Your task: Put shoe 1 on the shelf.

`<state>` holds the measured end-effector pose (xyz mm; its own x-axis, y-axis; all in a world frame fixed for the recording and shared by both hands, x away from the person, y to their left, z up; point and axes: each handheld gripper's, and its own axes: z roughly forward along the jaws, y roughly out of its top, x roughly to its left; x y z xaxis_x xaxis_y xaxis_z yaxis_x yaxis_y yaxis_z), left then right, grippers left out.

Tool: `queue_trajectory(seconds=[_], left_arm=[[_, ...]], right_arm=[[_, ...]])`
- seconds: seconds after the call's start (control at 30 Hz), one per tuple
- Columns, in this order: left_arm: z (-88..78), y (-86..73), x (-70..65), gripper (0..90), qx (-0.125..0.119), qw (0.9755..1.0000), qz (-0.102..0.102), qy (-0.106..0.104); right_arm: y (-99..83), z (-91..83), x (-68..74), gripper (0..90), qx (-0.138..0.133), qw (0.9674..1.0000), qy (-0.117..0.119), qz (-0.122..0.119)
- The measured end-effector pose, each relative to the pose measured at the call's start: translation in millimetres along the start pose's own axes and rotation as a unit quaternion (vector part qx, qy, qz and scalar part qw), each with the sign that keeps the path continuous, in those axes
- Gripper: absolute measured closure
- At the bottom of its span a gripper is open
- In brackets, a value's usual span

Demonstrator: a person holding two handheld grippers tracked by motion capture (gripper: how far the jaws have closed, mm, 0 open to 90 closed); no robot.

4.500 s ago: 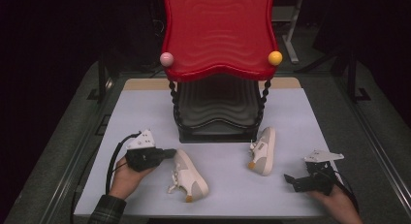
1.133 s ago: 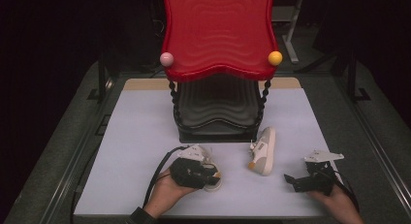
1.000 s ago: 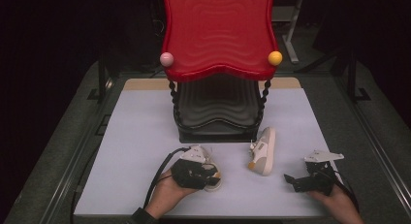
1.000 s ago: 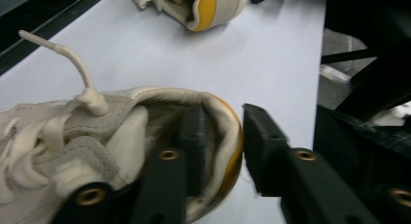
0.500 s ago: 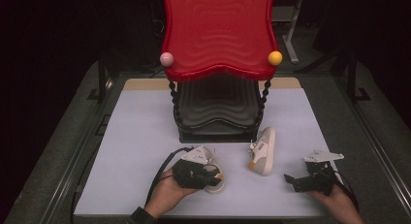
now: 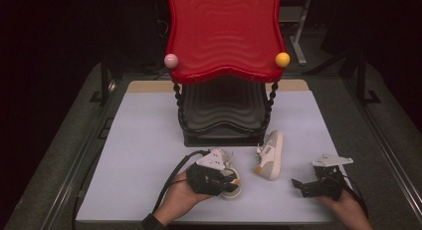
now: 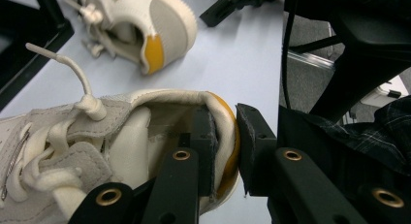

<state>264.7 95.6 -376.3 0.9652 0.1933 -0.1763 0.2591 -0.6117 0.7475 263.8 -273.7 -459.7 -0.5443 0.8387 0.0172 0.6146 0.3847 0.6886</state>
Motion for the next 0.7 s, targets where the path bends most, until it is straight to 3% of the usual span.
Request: queue_trajectory(seconds=[0.33, 0.7], left_arm=[[-10.3, 34.3, -5.8, 78.2, -0.010, 0.9991, 0.040, 0.006], [-31.7, 66.6, 11.9, 78.3, -0.016, 0.9967, 0.073, 0.033]], right_arm=[[-0.1, 0.0, -0.1, 0.0, 0.000, 1.0000, 0.000, -0.001], [0.0, 0.0, -0.1, 0.0, 0.000, 1.0000, 0.000, 0.000]])
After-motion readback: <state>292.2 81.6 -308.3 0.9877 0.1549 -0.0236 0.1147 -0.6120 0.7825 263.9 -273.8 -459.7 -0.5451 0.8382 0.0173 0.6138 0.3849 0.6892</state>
